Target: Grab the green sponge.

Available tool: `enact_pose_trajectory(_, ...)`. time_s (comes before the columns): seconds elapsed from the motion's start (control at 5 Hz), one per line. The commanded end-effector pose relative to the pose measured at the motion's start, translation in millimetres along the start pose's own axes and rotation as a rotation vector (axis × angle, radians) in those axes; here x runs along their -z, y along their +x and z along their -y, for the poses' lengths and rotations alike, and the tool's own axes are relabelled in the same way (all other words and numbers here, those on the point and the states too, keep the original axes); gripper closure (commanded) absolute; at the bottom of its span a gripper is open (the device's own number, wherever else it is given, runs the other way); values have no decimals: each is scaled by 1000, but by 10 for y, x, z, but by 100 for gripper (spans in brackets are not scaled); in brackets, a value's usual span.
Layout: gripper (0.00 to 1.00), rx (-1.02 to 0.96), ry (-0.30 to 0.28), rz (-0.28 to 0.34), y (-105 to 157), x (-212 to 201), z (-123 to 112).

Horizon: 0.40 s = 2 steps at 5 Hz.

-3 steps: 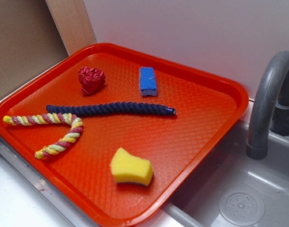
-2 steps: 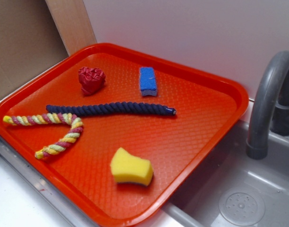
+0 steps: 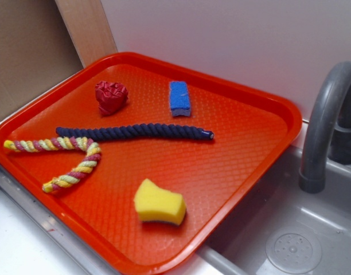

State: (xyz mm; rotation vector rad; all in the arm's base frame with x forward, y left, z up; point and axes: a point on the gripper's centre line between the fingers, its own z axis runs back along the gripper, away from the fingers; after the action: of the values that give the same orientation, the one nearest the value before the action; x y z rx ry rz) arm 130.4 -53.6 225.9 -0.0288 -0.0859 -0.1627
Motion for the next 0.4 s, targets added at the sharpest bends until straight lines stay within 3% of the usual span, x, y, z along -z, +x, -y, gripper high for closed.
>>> enact_pose_trajectory(0.0, 0, 437, 64, 56, 214, 188, 856)
enact_pose_trajectory(0.2, 0, 624, 46, 83, 239, 336, 1348)
